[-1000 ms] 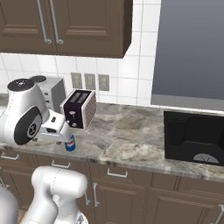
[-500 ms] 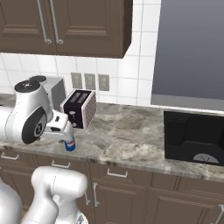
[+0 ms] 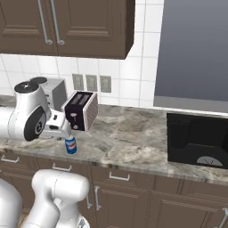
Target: Four empty soda cans are scattered around the kitchen. Gather all the cans and cluster them next to the stove for recycling.
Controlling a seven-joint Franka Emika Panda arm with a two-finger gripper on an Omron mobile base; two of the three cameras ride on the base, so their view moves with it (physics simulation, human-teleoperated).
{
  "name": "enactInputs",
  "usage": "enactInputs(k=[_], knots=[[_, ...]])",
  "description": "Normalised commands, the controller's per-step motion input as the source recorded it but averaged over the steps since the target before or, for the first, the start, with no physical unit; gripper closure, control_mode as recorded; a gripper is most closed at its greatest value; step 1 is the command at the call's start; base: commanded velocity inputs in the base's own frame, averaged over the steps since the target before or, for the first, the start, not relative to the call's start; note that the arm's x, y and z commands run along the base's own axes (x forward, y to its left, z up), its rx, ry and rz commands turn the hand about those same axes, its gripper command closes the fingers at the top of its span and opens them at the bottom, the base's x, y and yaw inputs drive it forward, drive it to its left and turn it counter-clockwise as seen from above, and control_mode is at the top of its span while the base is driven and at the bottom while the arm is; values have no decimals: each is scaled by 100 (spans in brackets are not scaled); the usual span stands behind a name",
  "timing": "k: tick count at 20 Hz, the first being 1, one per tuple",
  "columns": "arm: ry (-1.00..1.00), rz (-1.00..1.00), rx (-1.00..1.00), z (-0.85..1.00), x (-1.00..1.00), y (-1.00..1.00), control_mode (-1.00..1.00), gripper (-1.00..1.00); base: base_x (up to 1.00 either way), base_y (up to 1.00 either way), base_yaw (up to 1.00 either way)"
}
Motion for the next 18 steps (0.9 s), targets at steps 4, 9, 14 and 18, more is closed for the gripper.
enactInputs(k=[4,9,14,18], knots=[[4,0,0,-10,32,7,-100,-100,0,0,0],[4,0,0,-27,34,8,-100,-100,0,0,0],[1,0,0,-25,28,12,-100,-100,0,0,0],[0,0,0,-27,26,5,-100,-100,0,0,0]])
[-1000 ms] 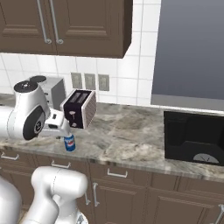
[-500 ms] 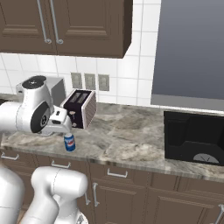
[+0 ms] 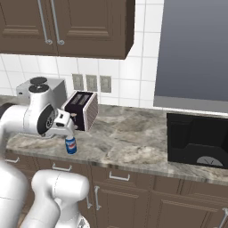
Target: Four empty soda cans are scattered around the kitchen. Gather all the cans and cluster them next to the stove for recycling.
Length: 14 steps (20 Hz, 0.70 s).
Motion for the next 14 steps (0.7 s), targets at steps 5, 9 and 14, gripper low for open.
enactInputs(k=[5,9,14], knots=[[0,0,0,-22,25,0,-100,-100,0,0,0],[0,0,0,-14,27,0,-100,-100,0,0,0],[0,0,0,-7,22,1,-100,-100,0,0,0]])
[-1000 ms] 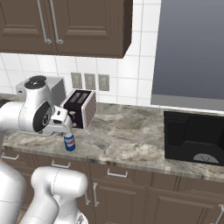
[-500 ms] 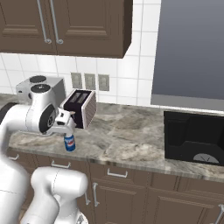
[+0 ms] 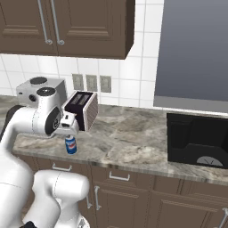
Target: Four empty soda cans are scattered around the kitchen. Gather all the cans and cluster them next to the stove for recycling.
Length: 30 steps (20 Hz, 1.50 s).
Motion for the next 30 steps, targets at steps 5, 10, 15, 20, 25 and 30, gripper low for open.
enactInputs(k=[5,10,15,20,25,30], knots=[[0,0,0,-15,23,2,-100,-100,0,0,0],[1,0,0,-21,24,7,-100,-100,0,0,0],[2,0,0,-22,21,5,-100,-100,0,0,0],[1,0,0,-22,20,0,-100,-100,0,0,0],[2,0,0,-22,22,0,-100,-100,0,0,0],[1,0,0,-17,22,1,-100,-100,0,0,0]])
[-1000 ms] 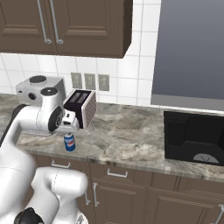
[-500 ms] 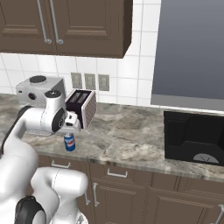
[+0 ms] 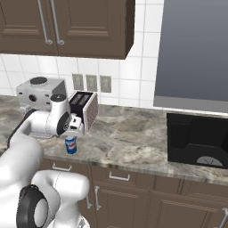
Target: Four empty soda cans are scattered around the kitchen. Gather all the cans and cluster them next to the stove for recycling.
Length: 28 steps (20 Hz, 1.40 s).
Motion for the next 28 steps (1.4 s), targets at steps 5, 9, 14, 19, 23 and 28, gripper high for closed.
enactInputs(k=[5,9,14,19,23,28], knots=[[2,0,0,-19,24,5,-100,-100,0,0,0],[2,0,0,-18,23,6,-100,-100,0,0,0],[3,0,0,-17,20,5,-100,-100,0,0,0],[3,0,0,-19,16,0,-100,-100,0,0,0],[2,0,0,-19,12,0,-100,-100,0,0,0],[3,0,0,-22,7,4,-100,100,0,0,0]])
